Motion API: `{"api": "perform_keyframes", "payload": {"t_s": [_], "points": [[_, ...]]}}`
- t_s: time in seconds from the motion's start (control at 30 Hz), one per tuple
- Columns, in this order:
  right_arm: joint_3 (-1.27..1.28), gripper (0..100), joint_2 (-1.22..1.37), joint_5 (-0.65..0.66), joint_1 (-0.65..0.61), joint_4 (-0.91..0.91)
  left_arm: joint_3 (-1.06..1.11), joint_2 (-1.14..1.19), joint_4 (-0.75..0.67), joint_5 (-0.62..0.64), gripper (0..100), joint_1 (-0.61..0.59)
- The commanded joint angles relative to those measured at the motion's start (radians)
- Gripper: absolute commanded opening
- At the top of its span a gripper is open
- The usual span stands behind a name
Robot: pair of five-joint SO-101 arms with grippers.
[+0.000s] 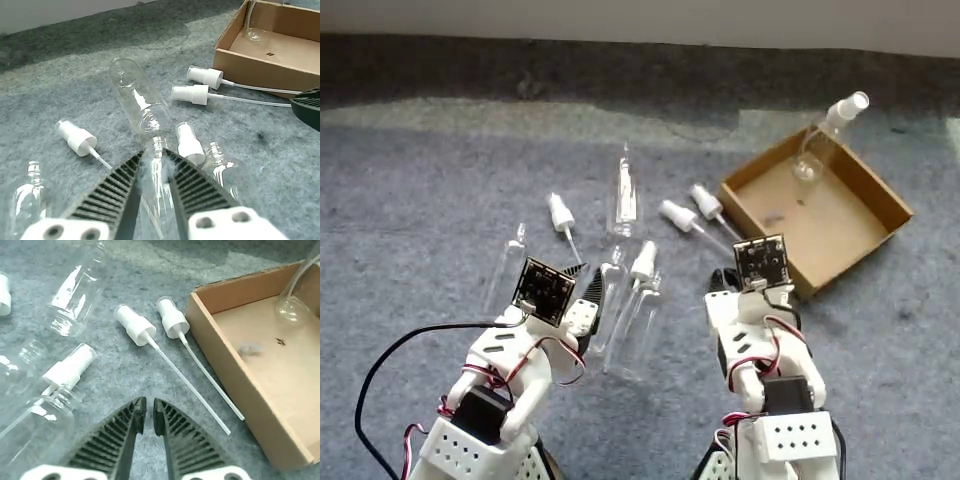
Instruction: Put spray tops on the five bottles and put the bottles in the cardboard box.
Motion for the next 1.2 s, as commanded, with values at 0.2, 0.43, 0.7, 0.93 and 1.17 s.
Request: {"api": "perform_keyframes", "payload": {"t_s": [0.2, 0.43, 0.7, 0.93, 1.17], "points": [[0.131, 0.8, -0.015, 0.005, 0.015, -0.197, -0.041, -0.013, 0.000, 0.002, 0, -0.010], [0.143, 0.8, -0.015, 0.005, 0.016, -0.226, -0.272, -0.013, 0.250, 0.002, 0, -0.091], [0.143, 0.8, -0.015, 0.005, 0.016, -0.226, -0.437, -0.013, 0.399, 0.002, 0, -0.285], [0.143, 0.8, -0.015, 0.006, 0.016, -0.226, -0.440, -0.013, 0.560, 0.002, 0, -0.383], [0.143, 0.8, -0.015, 0.008, 0.016, -0.226, -0.435, -0.013, 0.671, 0.002, 0, -0.432]]}}
